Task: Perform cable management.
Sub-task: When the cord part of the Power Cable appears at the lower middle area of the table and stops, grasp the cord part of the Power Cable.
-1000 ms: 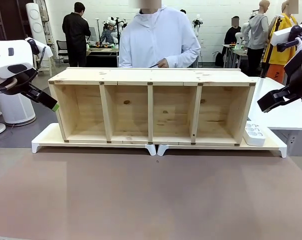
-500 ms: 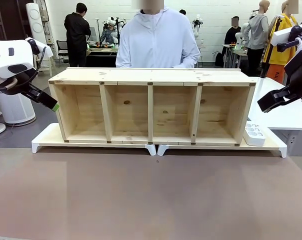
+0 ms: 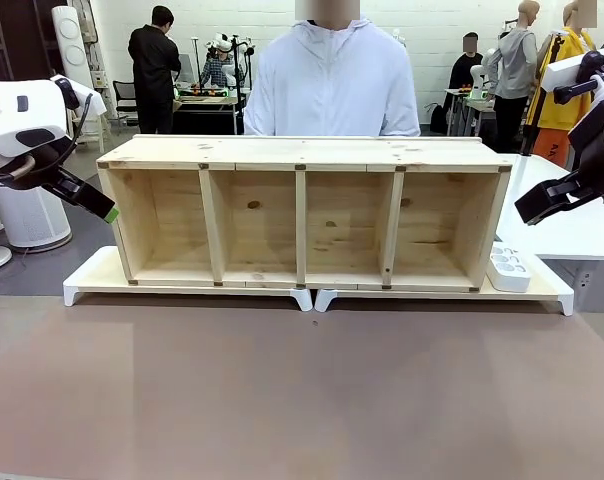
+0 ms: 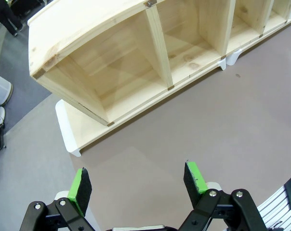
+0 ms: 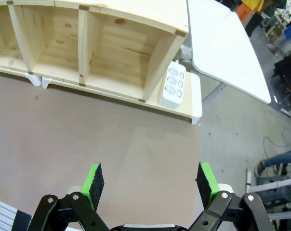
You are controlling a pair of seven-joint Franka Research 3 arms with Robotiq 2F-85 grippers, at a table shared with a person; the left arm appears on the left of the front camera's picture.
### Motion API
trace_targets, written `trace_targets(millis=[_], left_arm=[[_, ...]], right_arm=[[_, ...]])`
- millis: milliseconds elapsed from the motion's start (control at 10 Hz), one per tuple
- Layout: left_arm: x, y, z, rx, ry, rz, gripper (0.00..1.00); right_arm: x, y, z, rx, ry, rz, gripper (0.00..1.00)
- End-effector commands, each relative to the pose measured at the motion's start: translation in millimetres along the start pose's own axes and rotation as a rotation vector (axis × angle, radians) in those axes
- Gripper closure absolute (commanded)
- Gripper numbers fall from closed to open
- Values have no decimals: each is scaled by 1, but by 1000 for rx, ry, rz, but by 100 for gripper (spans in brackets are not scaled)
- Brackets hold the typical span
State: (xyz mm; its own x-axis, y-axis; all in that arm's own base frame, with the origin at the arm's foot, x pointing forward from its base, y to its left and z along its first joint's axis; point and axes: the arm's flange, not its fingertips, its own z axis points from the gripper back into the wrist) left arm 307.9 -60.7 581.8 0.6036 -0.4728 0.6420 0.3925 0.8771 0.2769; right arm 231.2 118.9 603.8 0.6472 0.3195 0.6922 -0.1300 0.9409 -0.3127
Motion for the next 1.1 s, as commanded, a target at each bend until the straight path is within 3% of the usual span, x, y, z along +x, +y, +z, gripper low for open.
trace_targets(millis=[0, 1000], left_arm=[[0, 0, -1, 1, 3, -2, 0], [0, 0, -1, 1, 3, -2, 0]], right_arm=[[0, 0, 0, -3, -2, 1, 0], [0, 0, 0, -3, -2, 1, 0]])
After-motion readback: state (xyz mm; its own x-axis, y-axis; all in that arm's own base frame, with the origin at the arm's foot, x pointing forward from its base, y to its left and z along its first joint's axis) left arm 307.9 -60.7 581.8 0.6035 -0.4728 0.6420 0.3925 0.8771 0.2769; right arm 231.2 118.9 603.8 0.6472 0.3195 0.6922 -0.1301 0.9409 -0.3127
